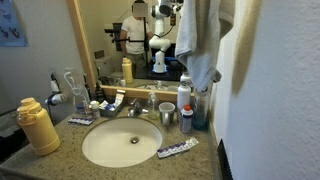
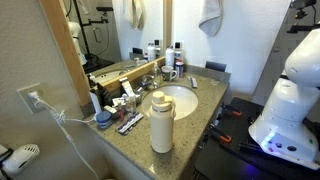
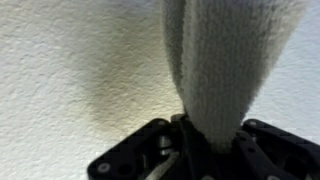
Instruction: Take the towel hanging to the wall and use it to wipe the counter
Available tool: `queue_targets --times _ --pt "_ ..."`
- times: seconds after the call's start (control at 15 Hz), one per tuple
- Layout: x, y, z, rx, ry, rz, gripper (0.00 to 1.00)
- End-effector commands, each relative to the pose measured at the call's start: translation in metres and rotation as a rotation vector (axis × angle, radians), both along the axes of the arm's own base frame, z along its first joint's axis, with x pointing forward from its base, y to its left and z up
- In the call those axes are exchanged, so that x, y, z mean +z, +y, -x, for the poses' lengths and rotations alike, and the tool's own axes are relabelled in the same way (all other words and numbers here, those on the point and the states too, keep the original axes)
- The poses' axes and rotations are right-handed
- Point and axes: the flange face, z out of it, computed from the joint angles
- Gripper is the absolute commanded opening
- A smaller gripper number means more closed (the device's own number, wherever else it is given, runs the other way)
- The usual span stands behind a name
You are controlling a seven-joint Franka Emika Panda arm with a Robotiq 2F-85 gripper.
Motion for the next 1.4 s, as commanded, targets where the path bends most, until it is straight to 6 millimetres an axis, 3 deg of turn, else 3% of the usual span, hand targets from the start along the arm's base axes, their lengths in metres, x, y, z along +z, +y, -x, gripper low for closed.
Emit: queue_targets --times 0.0,0.33,0.53,1.07,1.33 --pt "-0.001 0.041 -0.022 0.170 0.043 -0.113 0.03" --pt "-0.008 0.109 -0.054 0.424 0.096 -0.305 0.03" --pt "-0.020 0.160 -0.072 0.574 0.142 -0.426 0.03" --pt "-0.087 0.320 -0.104 0.953 0.301 -0.719 0.03" --pt "-0.110 0.359 -0.104 1.139 0.403 -0.854 0.03"
